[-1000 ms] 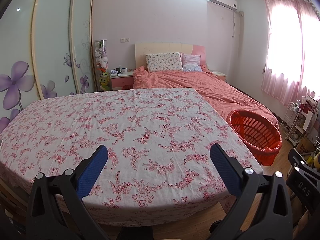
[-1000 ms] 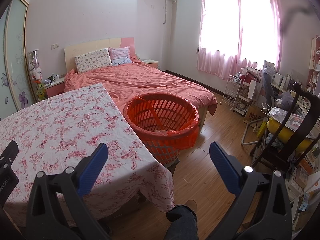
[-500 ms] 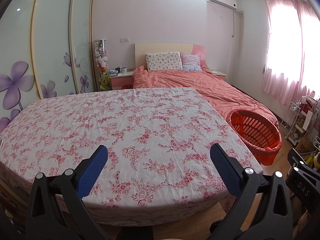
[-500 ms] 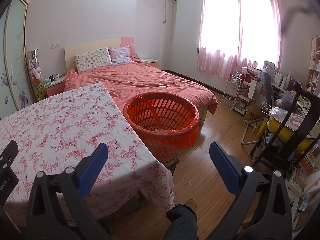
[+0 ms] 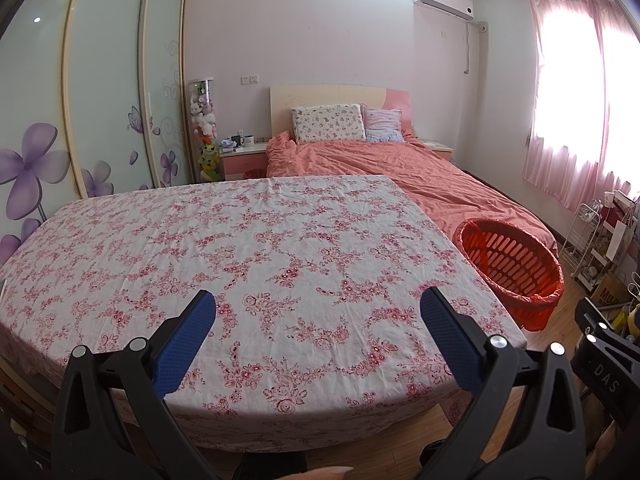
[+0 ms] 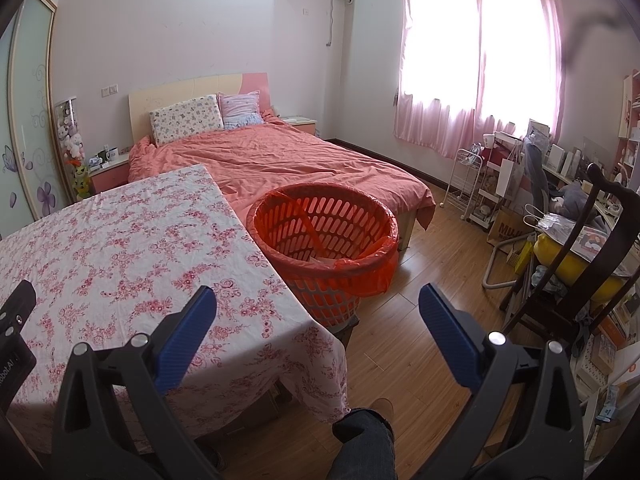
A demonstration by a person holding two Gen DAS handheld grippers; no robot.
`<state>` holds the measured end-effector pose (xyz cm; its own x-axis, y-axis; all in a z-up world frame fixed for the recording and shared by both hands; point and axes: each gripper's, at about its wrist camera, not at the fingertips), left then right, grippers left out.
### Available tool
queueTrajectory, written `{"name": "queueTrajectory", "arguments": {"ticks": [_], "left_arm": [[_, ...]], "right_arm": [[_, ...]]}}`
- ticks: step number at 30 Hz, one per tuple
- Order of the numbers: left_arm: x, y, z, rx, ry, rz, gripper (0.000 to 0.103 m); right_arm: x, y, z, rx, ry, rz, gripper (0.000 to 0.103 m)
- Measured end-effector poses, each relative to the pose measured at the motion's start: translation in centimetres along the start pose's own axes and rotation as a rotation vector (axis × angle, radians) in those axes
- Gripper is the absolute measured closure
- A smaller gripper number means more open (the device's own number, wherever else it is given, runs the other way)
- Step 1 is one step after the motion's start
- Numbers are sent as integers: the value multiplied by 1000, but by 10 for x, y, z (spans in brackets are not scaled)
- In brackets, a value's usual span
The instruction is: Collect trash
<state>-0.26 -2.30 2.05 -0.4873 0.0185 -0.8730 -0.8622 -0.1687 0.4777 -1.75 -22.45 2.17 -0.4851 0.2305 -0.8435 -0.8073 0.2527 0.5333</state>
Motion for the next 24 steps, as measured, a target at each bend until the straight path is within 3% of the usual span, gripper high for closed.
{"name": "queueTrajectory", "arguments": {"ticks": [24], "left_arm": [[2, -1, 2, 0, -1, 7, 2]], "right_arm": [[0, 1, 1, 0, 0, 2, 4]]}}
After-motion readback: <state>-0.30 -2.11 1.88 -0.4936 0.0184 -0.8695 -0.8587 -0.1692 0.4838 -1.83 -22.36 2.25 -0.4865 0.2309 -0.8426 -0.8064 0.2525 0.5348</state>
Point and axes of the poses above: each gripper's, at about its wrist camera, not at the fingertips, and y roughly against the way its jaws point, z to its left, x to its underside, and after that the axes turned 12 degrees about -x, right-handed
